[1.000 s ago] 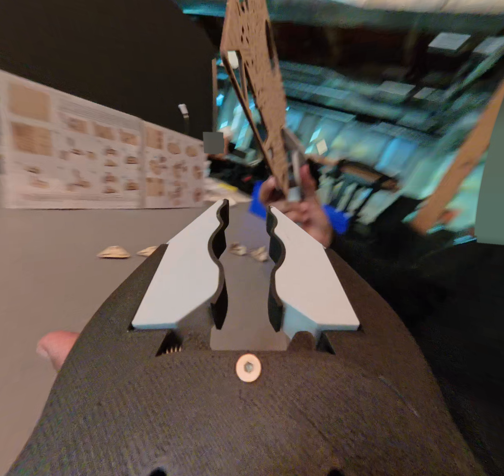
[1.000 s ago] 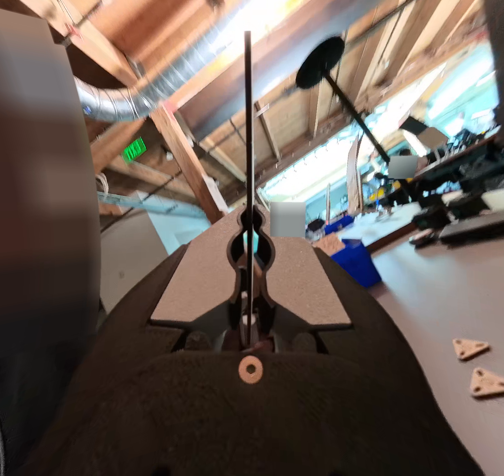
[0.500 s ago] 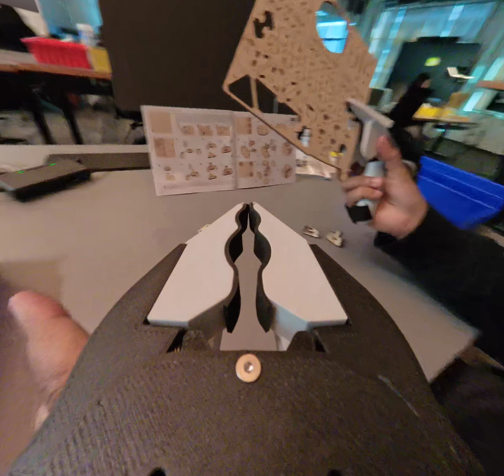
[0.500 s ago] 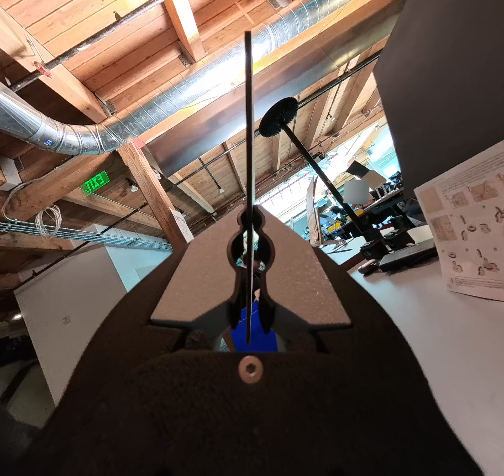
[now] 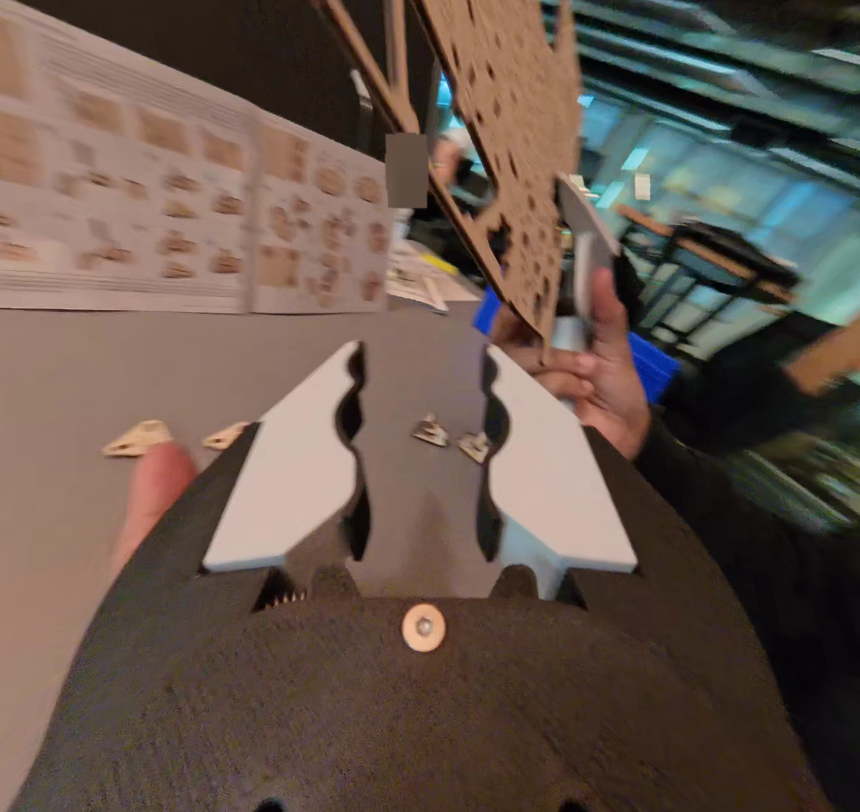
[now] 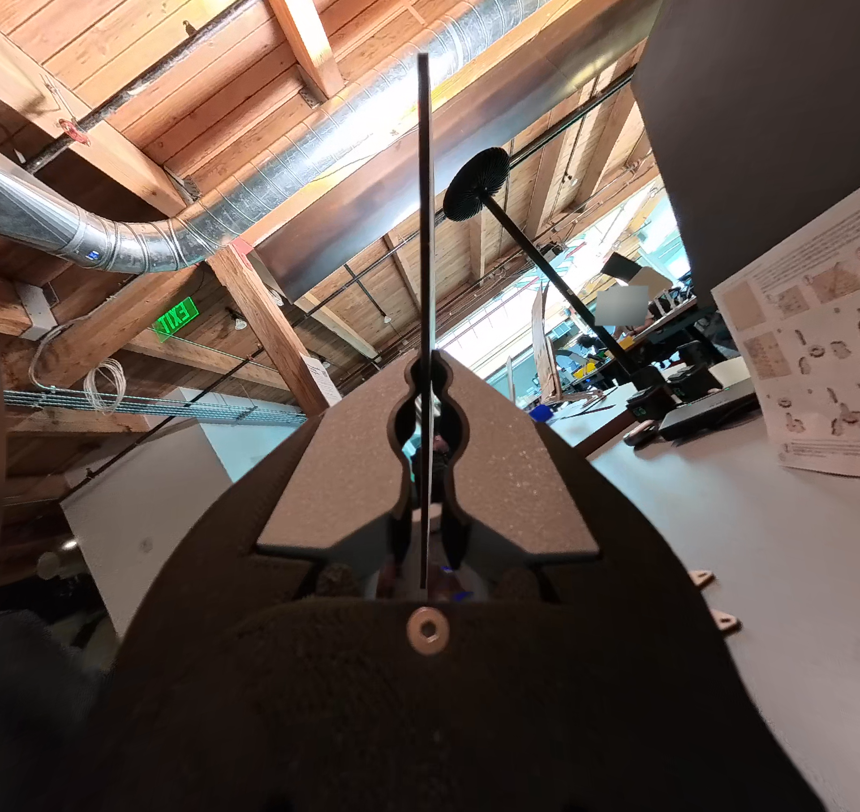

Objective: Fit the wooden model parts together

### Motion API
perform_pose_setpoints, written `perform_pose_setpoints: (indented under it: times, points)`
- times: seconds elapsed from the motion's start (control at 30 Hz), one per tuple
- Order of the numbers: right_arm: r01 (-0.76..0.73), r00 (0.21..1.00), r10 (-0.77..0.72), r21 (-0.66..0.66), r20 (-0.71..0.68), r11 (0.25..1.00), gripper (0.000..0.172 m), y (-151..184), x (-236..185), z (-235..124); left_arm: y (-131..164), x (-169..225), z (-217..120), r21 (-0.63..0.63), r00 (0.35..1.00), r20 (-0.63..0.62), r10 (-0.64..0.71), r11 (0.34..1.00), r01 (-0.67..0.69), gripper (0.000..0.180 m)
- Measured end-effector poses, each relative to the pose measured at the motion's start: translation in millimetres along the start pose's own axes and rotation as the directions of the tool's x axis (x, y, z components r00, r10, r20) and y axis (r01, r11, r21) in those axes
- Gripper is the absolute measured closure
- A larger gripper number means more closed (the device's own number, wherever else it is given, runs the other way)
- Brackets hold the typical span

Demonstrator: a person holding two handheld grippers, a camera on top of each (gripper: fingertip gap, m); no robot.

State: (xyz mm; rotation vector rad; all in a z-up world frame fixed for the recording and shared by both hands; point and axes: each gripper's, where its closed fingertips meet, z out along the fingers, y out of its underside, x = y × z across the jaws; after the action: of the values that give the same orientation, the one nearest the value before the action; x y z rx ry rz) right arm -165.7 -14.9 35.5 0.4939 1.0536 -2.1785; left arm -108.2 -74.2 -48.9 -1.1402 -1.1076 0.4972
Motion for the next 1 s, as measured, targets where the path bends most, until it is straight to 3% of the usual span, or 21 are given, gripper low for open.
perform_pose_setpoints:
  times: [0.1, 0.17, 0.27, 0.4, 0.47, 0.5, 0.53, 0.6, 0.8, 1.0]
  points:
    - [-0.024, 1.0, 0.024, -0.036, -0.001, 0.999, 0.172, 10.2, -0.7, 2.8, 9.8, 19.2, 5.9, 0.053, 0.981, -0.184, -0.055, 0.996, 0.066, 0.083]
    - [-0.024, 0.999, 0.022, -0.088, -0.029, 0.996, 0.172, 22.4, 3.1, 5.3, 5.2, 23.6, 4.7, 0.097, 0.969, -0.238, -0.072, 0.99, 0.097, 0.072]
    - [-0.034, 0.996, 0.018, -0.202, -0.082, 0.979, 0.172, 48.0, 12.0, 8.2, 0.1, 12.8, -2.3, 0.108, 0.971, -0.225, -0.075, 0.989, 0.102, 0.072]
    - [-0.098, 0.991, 0.063, -0.328, -0.117, 0.939, 0.172, 85.3, 19.6, 9.5, -12.6, -6.3, -14.1, 0.178, 0.929, -0.276, -0.246, 0.937, 0.301, 0.091]
    - [-0.128, 0.989, 0.091, -0.355, -0.118, 0.926, 0.172, 99.4, 20.1, 10.1, -14.3, -7.5, -16.6, 0.182, 0.892, -0.329, -0.309, 0.907, 0.381, 0.132]
    - [-0.144, 0.987, 0.106, -0.36, -0.123, 0.922, 0.172, 103.9, 21.0, 10.1, -14.7, -8.5, -18.6, 0.189, 0.889, -0.338, -0.308, 0.904, 0.385, 0.165]
    - [-0.157, 0.984, 0.115, -0.366, -0.133, 0.917, 0.171, 107.4, 23.1, 9.5, -15.2, -8.4, -21.0, 0.195, 0.888, -0.346, -0.302, 0.903, 0.383, 0.177]
    - [-0.152, 0.983, 0.102, -0.378, -0.15, 0.913, 0.169, 110.5, 28.2, 7.4, -11.7, -11.8, -20.8, 0.177, 0.888, -0.33, -0.32, 0.903, 0.391, 0.178]
    - [-0.019, 0.98, -0.067, -0.429, -0.186, 0.903, 0.127, 112.8, 36.0, 6.6, -13.1, -7.9, -22.2, 0.202, 0.926, -0.29, -0.24, 0.931, 0.304, 0.18]
    - [0.064, 0.974, -0.162, -0.496, -0.156, 0.866, 0.145, 117.8, 33.8, 4.6, -18.4, -10.7, -27.2, 0.235, 0.915, -0.311, -0.258, 0.912, 0.337, 0.18]
